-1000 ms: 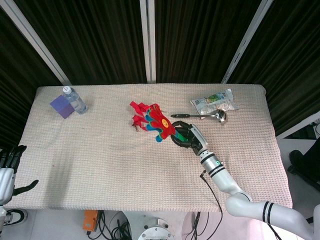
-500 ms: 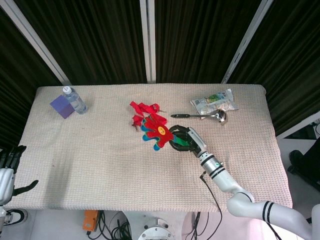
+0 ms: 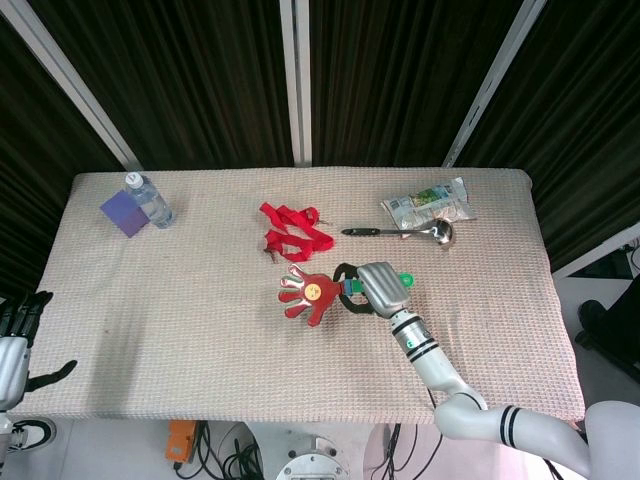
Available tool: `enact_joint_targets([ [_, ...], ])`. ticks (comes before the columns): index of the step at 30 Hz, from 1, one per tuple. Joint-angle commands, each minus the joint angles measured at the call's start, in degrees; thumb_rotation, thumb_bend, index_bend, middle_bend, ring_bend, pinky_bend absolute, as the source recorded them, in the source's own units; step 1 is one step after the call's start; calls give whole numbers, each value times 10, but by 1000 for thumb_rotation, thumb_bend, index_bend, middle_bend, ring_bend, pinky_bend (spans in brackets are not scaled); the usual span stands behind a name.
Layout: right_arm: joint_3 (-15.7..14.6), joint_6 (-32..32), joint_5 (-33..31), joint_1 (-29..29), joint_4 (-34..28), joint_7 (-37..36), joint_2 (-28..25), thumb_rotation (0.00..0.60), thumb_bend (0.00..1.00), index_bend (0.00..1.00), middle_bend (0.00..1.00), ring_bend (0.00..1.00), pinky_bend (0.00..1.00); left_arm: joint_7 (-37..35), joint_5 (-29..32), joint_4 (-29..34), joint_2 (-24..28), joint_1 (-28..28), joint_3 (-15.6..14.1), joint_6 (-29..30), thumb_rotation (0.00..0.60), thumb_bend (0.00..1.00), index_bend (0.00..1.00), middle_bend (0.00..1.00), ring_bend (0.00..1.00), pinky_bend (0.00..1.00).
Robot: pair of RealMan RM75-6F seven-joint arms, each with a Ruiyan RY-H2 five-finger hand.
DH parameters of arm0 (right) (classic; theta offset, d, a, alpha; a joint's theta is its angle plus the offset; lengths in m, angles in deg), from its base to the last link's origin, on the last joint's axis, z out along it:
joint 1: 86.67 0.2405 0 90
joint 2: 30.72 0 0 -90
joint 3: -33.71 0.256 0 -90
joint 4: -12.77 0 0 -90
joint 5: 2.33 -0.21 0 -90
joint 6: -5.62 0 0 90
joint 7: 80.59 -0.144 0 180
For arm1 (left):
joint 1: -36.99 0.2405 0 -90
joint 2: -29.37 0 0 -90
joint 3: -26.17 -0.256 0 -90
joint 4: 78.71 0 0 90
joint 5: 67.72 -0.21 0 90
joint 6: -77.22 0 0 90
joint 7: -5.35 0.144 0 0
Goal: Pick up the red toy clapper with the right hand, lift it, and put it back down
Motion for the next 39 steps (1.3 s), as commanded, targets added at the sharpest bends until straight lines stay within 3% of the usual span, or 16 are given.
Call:
enact_joint_targets([
  [1, 9, -16, -45, 7, -1, -70, 27, 600, 441, 889, 676, 691, 956, -1, 1, 0, 0, 0, 0, -1, 600, 90, 75, 66, 0, 41],
  [6, 14, -11, -69, 13, 16, -106, 54, 600, 344, 866, 663, 682, 956, -3, 2, -3, -1, 0, -1, -3, 600, 90, 75, 66, 0, 41],
  [12, 6, -3, -83, 30, 46, -87, 81, 600, 248, 758, 570, 566, 914, -7, 3, -4, 0, 2, -1, -1, 600, 90, 75, 66, 0, 41],
  [13, 2, 3, -82, 34, 49, -83, 81, 600, 212, 683, 510, 493, 861, -7, 3, -5, 1, 3, -2, -1, 600, 90, 75, 66, 0, 41],
  [14, -2, 11, -81, 38, 49, -78, 78, 600, 165, 556, 409, 365, 746, -8, 3, -6, 1, 3, -2, 0, 600, 90, 75, 66, 0, 41],
  [15, -9, 25, -81, 43, 47, -70, 70, 600, 119, 402, 289, 230, 587, -10, 4, -6, 1, 4, -2, 1, 600, 91, 75, 66, 0, 41],
  [16, -11, 29, -80, 47, 45, -60, 64, 600, 70, 212, 148, 96, 343, -11, 4, -7, 1, 5, -2, 1, 600, 91, 75, 66, 0, 41],
  [18, -10, 4, -71, 45, 44, -44, 64, 600, 22, 10, 5, 0, 35, -14, 5, -9, 2, 5, -1, 2, 600, 90, 75, 66, 0, 41],
  [19, -9, -9, -69, 43, 45, -38, 66, 600, 16, 0, 0, 0, 0, -14, 5, -9, 1, 5, -1, 1, 600, 90, 75, 66, 0, 41],
  [25, -20, -39, -92, 16, -23, 13, 17, 600, 26, 0, 0, 0, 0, -15, 3, -9, 1, 5, 0, 4, 600, 90, 75, 66, 0, 42],
  [31, -89, -132, -37, -73, -116, 46, -107, 600, 89, 0, 0, 0, 0, -12, 4, -5, 1, 7, -1, 4, 600, 90, 75, 66, 0, 42],
  [37, -165, -269, 5, -184, -96, 108, -189, 600, 129, 0, 0, 0, 0, 3, 3, 3, 1, 7, -1, 6, 600, 90, 75, 66, 0, 42],
  [39, -177, -295, 3, -213, -84, 109, -203, 600, 129, 0, 0, 0, 0, 5, 4, 4, 1, 7, -1, 4, 600, 90, 75, 66, 0, 42],
])
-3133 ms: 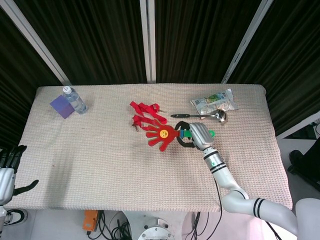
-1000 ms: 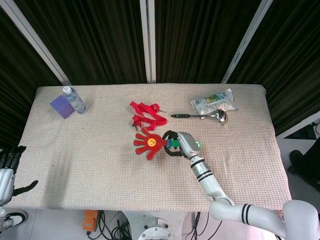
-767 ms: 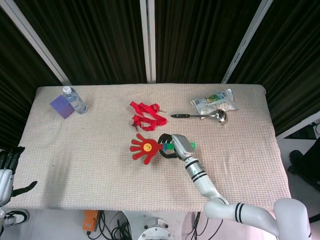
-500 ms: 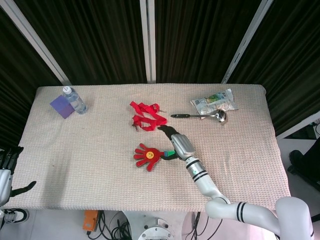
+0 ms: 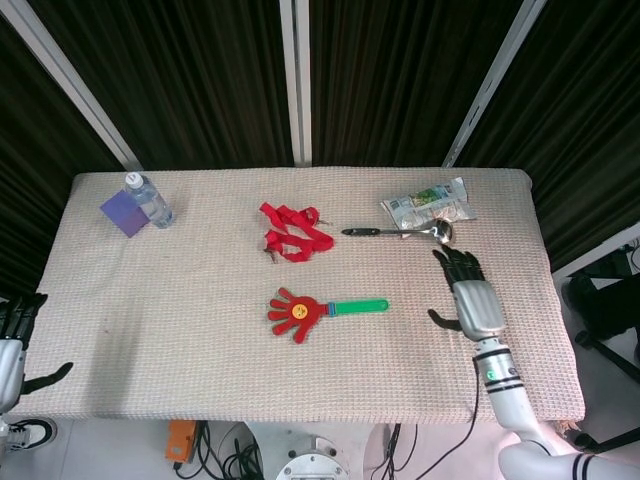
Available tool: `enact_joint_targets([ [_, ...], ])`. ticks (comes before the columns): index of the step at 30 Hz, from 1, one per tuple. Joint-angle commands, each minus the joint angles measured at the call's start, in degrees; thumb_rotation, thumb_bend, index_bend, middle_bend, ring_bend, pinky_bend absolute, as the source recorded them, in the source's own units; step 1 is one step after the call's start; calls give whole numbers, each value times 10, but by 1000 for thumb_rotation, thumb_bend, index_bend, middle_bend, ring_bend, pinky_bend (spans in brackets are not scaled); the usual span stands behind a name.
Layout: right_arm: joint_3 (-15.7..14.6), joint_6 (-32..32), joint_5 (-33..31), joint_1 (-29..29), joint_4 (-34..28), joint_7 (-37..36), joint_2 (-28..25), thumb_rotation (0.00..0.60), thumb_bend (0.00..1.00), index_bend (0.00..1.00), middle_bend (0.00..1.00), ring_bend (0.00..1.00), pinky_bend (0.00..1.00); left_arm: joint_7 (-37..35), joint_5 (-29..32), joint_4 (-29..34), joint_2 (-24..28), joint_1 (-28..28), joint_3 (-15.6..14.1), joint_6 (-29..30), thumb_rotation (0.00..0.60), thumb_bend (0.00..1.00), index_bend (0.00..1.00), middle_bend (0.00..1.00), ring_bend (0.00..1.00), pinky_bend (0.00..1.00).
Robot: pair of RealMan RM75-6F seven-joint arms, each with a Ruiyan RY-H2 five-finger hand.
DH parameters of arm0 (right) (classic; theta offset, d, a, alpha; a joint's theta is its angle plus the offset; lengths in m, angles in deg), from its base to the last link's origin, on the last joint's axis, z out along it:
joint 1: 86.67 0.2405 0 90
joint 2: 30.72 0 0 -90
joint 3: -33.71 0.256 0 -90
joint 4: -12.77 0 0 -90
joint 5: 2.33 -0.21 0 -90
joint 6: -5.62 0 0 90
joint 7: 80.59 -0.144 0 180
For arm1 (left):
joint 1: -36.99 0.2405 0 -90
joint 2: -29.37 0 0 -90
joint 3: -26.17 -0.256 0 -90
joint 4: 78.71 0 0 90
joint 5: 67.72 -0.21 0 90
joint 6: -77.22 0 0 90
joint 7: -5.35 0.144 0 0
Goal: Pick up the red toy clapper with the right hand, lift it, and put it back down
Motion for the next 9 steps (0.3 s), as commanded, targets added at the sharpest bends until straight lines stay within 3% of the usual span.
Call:
enact_joint_targets([
  [1, -53, -81, 20, -85, 23, 22, -52, 600, 129, 0, 0, 0, 0, 3, 1, 1, -2, -1, -1, -3, 600, 90, 75, 66, 0, 42],
  [9, -68, -119, 43, -142, 52, -55, -77, 600, 130, 0, 0, 0, 0, 5, 0, -6, -11, -8, 1, -13, 600, 90, 75, 66, 0, 42],
])
